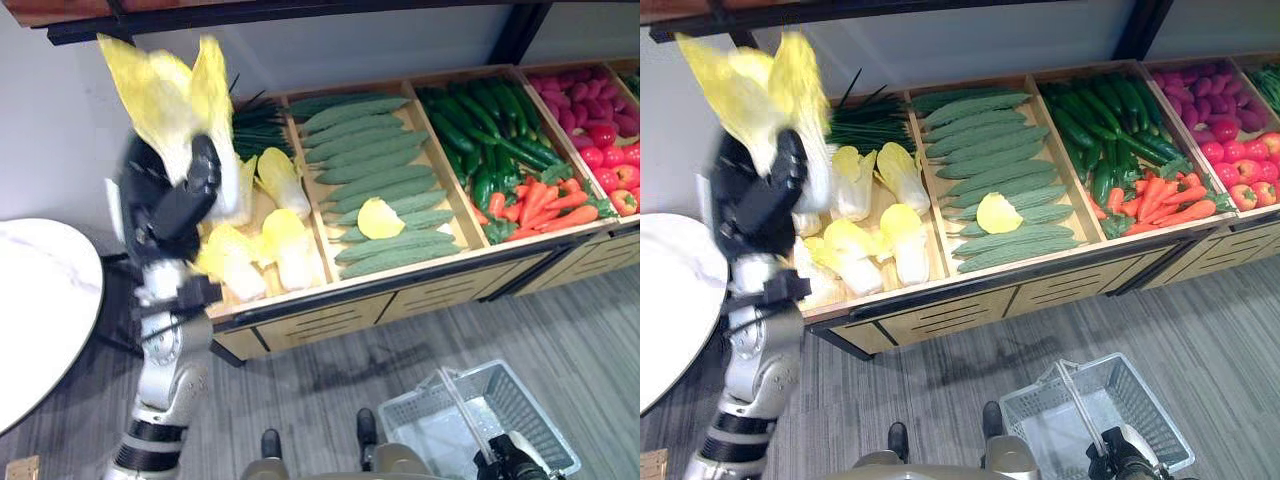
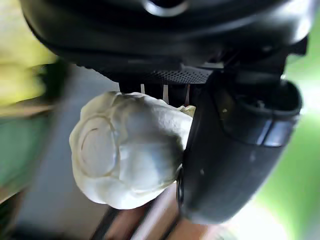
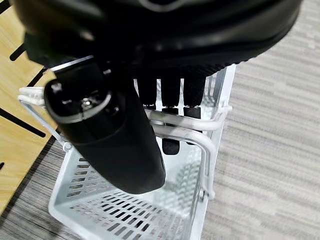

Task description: Get the vegetables into the basket

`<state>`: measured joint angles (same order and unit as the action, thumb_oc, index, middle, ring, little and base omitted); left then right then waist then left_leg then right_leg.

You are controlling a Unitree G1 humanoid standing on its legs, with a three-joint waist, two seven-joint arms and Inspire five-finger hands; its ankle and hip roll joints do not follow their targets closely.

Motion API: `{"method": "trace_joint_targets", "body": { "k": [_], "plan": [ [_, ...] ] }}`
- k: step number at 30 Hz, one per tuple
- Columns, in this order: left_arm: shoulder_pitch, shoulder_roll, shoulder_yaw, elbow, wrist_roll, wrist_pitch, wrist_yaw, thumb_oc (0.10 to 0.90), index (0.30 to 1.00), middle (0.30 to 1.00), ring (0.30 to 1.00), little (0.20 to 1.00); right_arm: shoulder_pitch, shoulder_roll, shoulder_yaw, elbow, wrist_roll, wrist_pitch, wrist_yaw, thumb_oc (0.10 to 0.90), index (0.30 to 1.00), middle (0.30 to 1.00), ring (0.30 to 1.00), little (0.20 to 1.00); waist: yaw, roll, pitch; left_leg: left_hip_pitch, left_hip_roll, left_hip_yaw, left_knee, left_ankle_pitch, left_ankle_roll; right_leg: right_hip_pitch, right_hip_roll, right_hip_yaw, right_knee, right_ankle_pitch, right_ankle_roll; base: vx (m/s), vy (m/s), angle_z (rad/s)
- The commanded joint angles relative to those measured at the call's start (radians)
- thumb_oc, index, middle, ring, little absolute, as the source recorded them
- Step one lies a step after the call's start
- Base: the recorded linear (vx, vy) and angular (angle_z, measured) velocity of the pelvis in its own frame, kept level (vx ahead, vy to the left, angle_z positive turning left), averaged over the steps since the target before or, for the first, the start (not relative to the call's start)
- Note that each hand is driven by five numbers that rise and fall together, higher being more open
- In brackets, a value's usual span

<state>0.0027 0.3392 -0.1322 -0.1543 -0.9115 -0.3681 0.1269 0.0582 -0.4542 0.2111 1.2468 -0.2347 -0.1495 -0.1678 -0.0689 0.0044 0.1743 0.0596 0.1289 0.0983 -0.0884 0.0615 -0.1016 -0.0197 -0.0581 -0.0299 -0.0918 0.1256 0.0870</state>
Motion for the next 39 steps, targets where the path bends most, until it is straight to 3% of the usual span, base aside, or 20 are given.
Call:
{"method": "trace_joint_targets", "body": {
  "k": [1,8,12,14,17,20,22,23,25,26,28,30,32,34,37,38,39],
  "plan": [
    [-0.052,0.053,0.015,-0.049,-0.108,-0.032,-0.176,0.4,0.3,0.3,0.3,0.3,0.009,-0.046,0.003,0.013,0.003,-0.022,-0.009,0.4,0.3,0.3,0.3,0.3,0.001,-0.079,-0.045,0.025,-0.009,-0.024,0.001,-0.036,-0.015,-0.011,-0.086,0.009,0.006,0.021,0.086,0.0,0.009,-0.08],
    [0.022,0.094,0.011,-0.015,-0.083,0.011,-0.251,0.4,0.3,0.3,0.3,0.3,0.012,-0.044,-0.042,0.014,0.02,-0.027,-0.01,0.4,0.3,0.3,0.3,0.3,-0.002,-0.074,-0.046,0.059,-0.019,0.009,0.001,-0.043,-0.005,-0.006,-0.09,0.035,0.01,0.021,0.091,0.01,0.036,-0.14],
    [0.002,0.09,-0.01,0.009,-0.086,0.018,-0.273,0.4,0.3,0.3,0.3,0.3,0.006,-0.045,-0.079,0.018,0.049,-0.028,-0.012,0.4,0.3,0.3,0.3,0.3,-0.015,-0.089,-0.031,0.018,-0.043,0.035,0.13,-0.1,0.012,-0.022,-0.112,0.07,0.038,0.026,0.1,-0.05,0.081,-0.21],
    [-0.03,0.096,-0.029,0.019,-0.068,0.014,-0.274,0.4,0.3,0.3,0.3,0.3,-0.001,-0.047,-0.104,0.023,0.069,-0.02,-0.015,0.4,0.3,0.3,0.3,0.3,-0.027,-0.091,-0.017,0.003,-0.063,0.067,0.176,-0.133,0.03,-0.072,-0.123,0.106,0.096,0.032,0.123,-0.12,0.207,-0.42],
    [-0.08,0.104,-0.057,0.04,-0.046,0.009,-0.273,0.4,0.3,0.3,0.3,0.3,-0.002,-0.04,-0.112,0.028,0.071,-0.009,-0.008,0.4,0.3,0.3,0.3,0.3,-0.051,-0.096,0.003,0.008,-0.095,0.106,0.19,-0.157,0.052,-0.125,-0.14,0.156,0.154,0.094,0.161,-0.08,0.174,-0.3],
    [-0.108,0.105,-0.08,0.038,-0.01,-0.006,-0.265,0.4,0.3,0.3,0.3,0.3,0.004,-0.021,-0.12,0.024,0.077,-0.003,-0.006,0.4,0.3,0.3,0.3,0.3,-0.082,-0.101,0.02,0.022,-0.118,0.168,0.166,-0.152,0.054,-0.182,-0.158,0.177,0.126,0.245,0.175,-0.16,0.175,-0.48],
    [-0.113,0.115,-0.083,0.044,-0.008,-0.005,-0.266,0.4,0.3,0.3,0.3,0.3,0.007,-0.004,-0.12,0.013,0.084,-0.002,-0.005,0.4,0.3,0.3,0.3,0.3,-0.091,-0.096,0.026,0.023,-0.113,0.196,0.136,-0.13,0.052,-0.211,-0.165,0.145,0.119,0.257,0.175,-0.24,0.182,-0.69],
    [-0.124,0.134,-0.09,0.049,0.016,0.007,-0.27,0.4,0.3,0.3,0.3,0.3,0.013,0.007,-0.125,0.018,0.091,0.003,-0.005,0.4,0.3,0.3,0.3,0.3,-0.067,-0.069,0.041,0.015,-0.101,0.248,0.106,-0.102,0.059,-0.22,-0.221,-0.064,0.169,0.178,0.158,-0.26,0.216,-0.82],
    [-0.123,0.136,-0.086,0.05,0.022,0.013,-0.271,0.4,0.3,0.3,0.3,0.3,0.014,0.011,-0.121,0.016,0.09,0.004,-0.002,0.4,0.3,0.3,0.3,0.3,-0.069,-0.063,0.043,0.016,-0.097,0.253,0.091,-0.096,0.06,-0.205,-0.229,-0.099,0.18,0.149,0.145,-0.21,0.168,-1.12],
    [-0.118,0.144,-0.08,0.047,0.03,0.021,-0.272,0.4,0.3,0.3,0.3,0.3,0.019,0.019,-0.112,0.01,0.083,0.004,0.001,0.4,0.3,0.3,0.3,0.3,-0.056,-0.06,0.042,0.014,-0.092,0.296,0.075,-0.08,0.064,-0.181,-0.252,-0.183,0.225,0.112,0.134,-0.15,0.169,-1.62],
    [-0.101,0.143,-0.069,0.031,0.033,0.042,-0.294,0.4,0.3,0.3,0.3,0.3,0.034,0.02,-0.122,0.023,0.079,0.006,0.003,0.4,0.3,0.3,0.3,0.3,-0.036,-0.05,0.011,0.018,-0.084,0.382,0.056,-0.092,0.078,-0.085,-0.274,-0.258,0.386,0.026,0.132,-0.19,0.22,-1.68],
    [-0.087,0.143,-0.065,0.009,0.039,0.046,-0.3,0.4,0.3,0.3,0.3,0.3,0.032,0.016,-0.133,0.036,0.087,0.004,0.002,0.4,0.3,0.3,0.3,0.3,-0.025,-0.051,-0.008,0.014,-0.083,0.44,0.052,-0.089,0.09,-0.045,-0.278,-0.288,0.44,0.019,0.135,-0.1,0.098,-2.58],
    [-0.074,0.147,-0.067,-0.003,0.04,0.052,-0.31,0.4,0.3,0.3,0.3,0.3,0.028,0.014,-0.13,0.049,0.083,0.006,0.0,0.4,0.3,0.3,0.3,0.3,-0.009,-0.065,-0.021,0.016,-0.082,0.498,0.047,-0.085,0.092,0.003,-0.269,-0.317,0.396,0.02,0.14,-0.06,-0.022,-1.03],
    [-0.059,0.159,-0.057,-0.008,0.045,0.054,-0.317,0.4,0.3,0.3,0.3,0.3,0.028,0.016,-0.116,0.048,0.071,0.001,-0.008,0.4,0.3,0.3,0.3,0.3,0.011,-0.082,-0.025,0.0,-0.067,0.573,0.057,-0.073,0.082,0.03,-0.227,-0.371,0.292,-0.009,0.135,-0.1,-0.166,-1.17],
    [-0.057,0.155,-0.065,-0.001,0.043,0.054,-0.318,0.4,0.3,0.3,0.3,0.3,0.04,0.015,-0.117,0.052,0.073,-0.001,-0.01,0.4,0.3,0.3,0.3,0.3,0.003,-0.08,-0.022,-0.01,-0.046,0.588,0.075,-0.064,0.067,0.039,-0.19,-0.377,0.238,-0.054,0.114,-0.05,-0.192,-0.75],
    [-0.061,0.156,-0.08,-0.004,0.039,0.055,-0.322,0.4,0.3,0.3,0.3,0.3,0.055,0.016,-0.122,0.05,0.086,-0.002,-0.012,0.4,0.3,0.3,0.3,0.3,-0.01,-0.075,-0.013,-0.029,-0.017,0.592,0.087,-0.035,0.042,0.062,-0.146,-0.376,0.171,-0.102,0.092,-0.05,-0.19,0.26],
    [-0.061,0.156,-0.08,-0.004,0.039,0.055,-0.322,0.4,0.3,0.3,0.3,0.3,0.055,0.016,-0.123,0.05,0.086,-0.002,-0.012,0.4,0.3,0.3,0.3,0.3,-0.01,-0.075,-0.013,-0.03,-0.015,0.591,0.088,-0.034,0.041,0.063,-0.145,-0.377,0.169,-0.101,0.091,-0.06,-0.286,0.17]
  ]
}}
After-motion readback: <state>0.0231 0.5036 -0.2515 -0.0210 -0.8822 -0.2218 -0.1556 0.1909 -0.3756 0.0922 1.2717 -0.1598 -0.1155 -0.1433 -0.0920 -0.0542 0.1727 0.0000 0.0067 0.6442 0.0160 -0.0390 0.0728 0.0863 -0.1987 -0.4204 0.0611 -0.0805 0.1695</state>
